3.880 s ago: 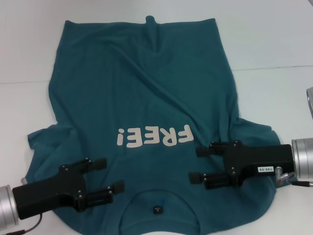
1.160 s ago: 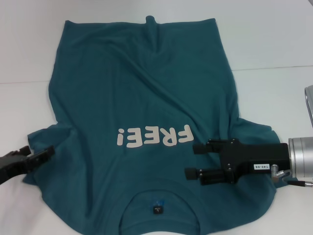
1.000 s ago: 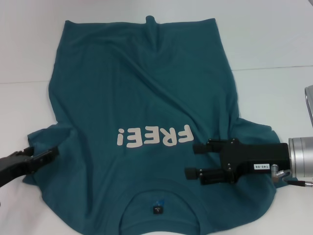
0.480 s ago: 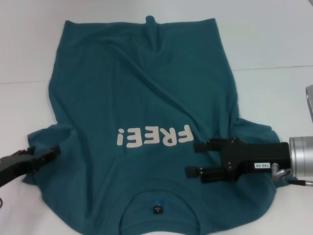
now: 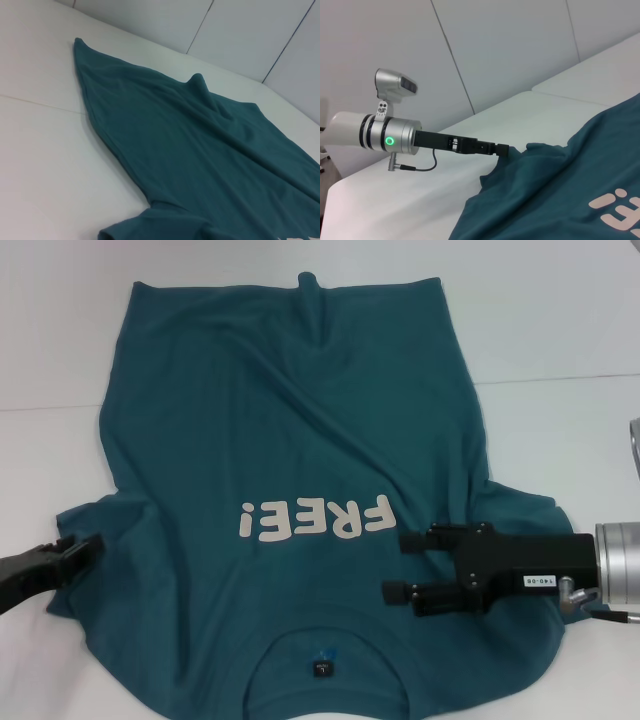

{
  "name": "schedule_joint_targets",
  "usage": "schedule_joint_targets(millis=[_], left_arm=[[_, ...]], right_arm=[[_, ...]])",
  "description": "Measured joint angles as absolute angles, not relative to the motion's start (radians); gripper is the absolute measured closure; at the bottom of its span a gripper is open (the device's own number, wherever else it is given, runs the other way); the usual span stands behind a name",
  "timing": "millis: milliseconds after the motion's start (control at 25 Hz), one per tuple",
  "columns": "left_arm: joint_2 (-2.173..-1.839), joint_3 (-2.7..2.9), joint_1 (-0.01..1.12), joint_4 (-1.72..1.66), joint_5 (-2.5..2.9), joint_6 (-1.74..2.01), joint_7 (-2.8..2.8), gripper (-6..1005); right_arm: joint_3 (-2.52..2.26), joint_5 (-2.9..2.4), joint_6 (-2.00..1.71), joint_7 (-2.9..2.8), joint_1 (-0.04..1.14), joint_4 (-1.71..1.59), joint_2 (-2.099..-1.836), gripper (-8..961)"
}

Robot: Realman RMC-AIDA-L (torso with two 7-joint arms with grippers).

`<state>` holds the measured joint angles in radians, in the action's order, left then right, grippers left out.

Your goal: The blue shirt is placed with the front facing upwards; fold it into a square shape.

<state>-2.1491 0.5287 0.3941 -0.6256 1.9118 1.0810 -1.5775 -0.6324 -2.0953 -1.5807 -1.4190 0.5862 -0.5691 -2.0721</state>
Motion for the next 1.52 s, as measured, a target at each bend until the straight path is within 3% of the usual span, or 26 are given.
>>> schedule_joint_targets(millis=[120, 560, 1520], left_arm=[[-2.149, 0.532, 0.394, -0.626, 1.913, 1.079, -1.578, 536], [-2.150, 0.537, 0.394, -0.625, 1.914, 1.074, -1.578, 971], [-2.129, 0.501, 0.396, -0.662, 1.914, 1.016, -1.578, 1000]], right_arm=[[-0.627, -2.095, -1.583, -1.417, 0.584, -0.569, -2.072, 39], [-0.622, -2.095, -1.588, -1.415, 0.581, -0.569, -2.072, 38], [-0.621, -2.066, -1.583, -1.425, 0.584, -0.567, -2.081, 39]])
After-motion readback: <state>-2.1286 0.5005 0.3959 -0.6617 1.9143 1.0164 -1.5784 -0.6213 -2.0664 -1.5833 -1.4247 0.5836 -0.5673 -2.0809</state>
